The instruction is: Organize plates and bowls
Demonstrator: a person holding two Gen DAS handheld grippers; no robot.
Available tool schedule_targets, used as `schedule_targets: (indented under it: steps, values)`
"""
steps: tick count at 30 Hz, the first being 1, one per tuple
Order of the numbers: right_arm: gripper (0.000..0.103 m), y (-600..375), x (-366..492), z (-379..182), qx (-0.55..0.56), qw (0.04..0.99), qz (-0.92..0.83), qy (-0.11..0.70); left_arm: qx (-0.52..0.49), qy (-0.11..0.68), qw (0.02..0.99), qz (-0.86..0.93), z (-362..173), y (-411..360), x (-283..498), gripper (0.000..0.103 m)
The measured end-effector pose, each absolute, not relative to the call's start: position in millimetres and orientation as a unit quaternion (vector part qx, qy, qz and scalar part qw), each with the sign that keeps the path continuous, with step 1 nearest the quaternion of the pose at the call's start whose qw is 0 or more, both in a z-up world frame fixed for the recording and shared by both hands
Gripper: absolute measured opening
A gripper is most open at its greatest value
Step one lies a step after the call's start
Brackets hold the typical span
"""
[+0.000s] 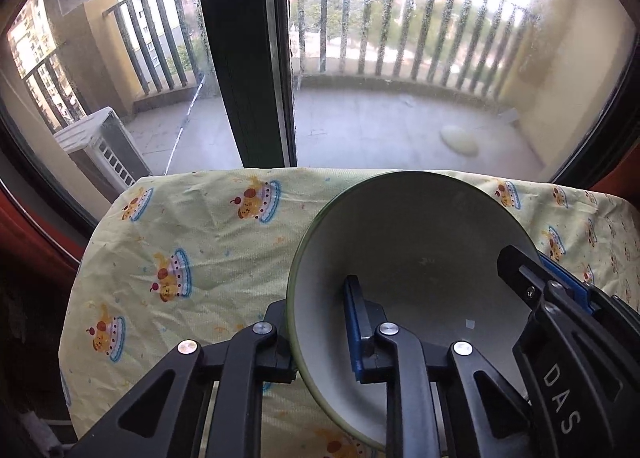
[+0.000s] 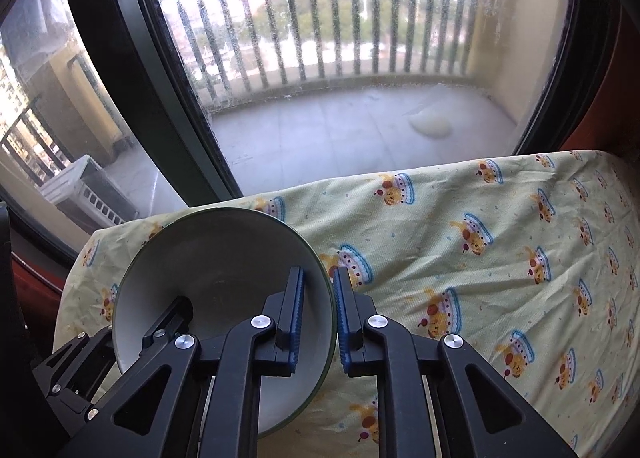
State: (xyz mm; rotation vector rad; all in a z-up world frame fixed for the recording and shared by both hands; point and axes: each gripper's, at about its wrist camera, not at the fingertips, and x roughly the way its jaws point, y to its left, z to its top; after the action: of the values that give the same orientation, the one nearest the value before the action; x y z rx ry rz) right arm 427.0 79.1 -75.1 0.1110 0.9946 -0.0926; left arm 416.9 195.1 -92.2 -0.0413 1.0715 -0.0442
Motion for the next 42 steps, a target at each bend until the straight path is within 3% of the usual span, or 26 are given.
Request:
schedule_targets:
  steps: [28, 42]
  values:
    - [0.016, 66.6, 342.1, -53.8, 0.04, 0.864, -0.066, 0.497, -0.001, 0.527, 0.849, -0.049, -72.2, 179.8, 342.8, 0.017]
    - [0.016, 74.4, 299.2, -14.8, 0.051, 0.869, -0.066, 0.487, 0.008, 0.507, 0.861, -0.049, -29.4, 189.1, 304.3, 0.017]
